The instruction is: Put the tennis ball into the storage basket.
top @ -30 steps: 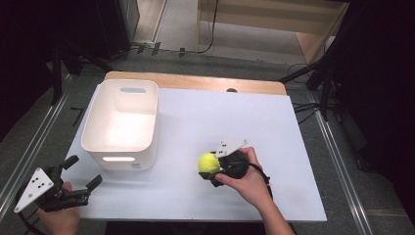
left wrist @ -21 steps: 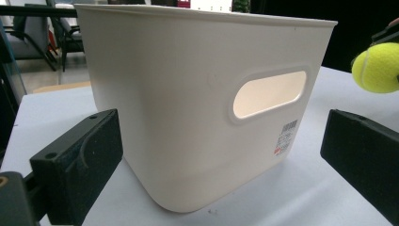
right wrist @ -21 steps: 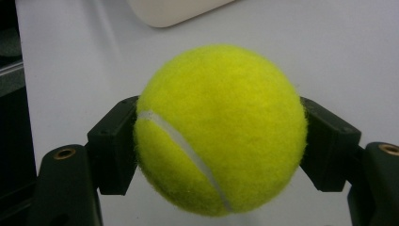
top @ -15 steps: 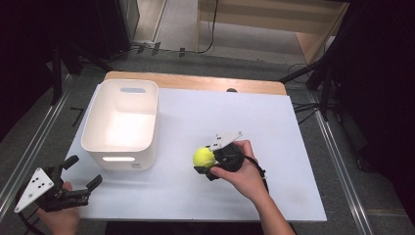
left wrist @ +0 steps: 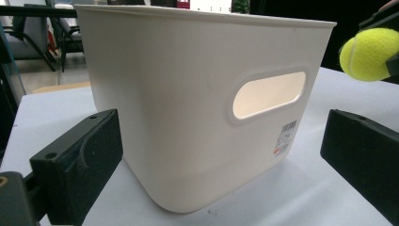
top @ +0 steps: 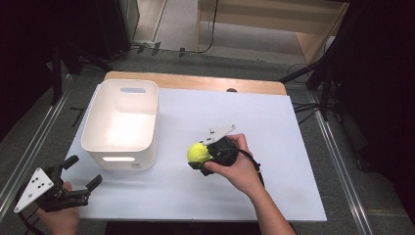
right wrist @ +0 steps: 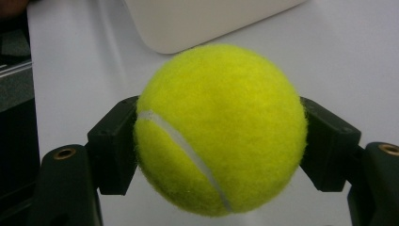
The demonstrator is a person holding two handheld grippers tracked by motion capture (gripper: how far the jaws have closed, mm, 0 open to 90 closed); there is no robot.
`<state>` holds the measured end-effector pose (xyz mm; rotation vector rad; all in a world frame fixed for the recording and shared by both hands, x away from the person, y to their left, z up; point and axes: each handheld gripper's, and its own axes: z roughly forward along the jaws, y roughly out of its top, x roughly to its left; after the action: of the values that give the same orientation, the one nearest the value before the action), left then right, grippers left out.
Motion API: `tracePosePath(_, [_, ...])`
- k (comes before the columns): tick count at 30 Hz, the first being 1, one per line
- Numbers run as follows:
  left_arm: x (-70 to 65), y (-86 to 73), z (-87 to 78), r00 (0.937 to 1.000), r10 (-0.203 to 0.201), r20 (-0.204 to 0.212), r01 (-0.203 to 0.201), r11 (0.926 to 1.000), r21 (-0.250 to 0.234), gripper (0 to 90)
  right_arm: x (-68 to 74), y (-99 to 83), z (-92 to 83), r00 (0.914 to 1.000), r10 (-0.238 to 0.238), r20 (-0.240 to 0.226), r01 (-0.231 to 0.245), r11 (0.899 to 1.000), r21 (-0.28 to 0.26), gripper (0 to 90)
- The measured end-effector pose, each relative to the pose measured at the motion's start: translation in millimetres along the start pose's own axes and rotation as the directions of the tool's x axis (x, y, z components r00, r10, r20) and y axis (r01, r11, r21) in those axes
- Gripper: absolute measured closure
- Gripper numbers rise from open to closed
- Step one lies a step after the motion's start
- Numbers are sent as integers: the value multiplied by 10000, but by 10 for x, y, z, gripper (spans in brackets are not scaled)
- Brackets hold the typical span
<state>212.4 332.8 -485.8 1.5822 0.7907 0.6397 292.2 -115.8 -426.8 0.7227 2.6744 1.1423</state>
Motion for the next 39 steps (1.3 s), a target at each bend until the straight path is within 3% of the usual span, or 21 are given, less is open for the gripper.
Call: tracePosePath(39, [6,0,-4,10000,-7,44,8,10000,-37,0,14,542,171,9982,-479,-364,485,9987,144,238])
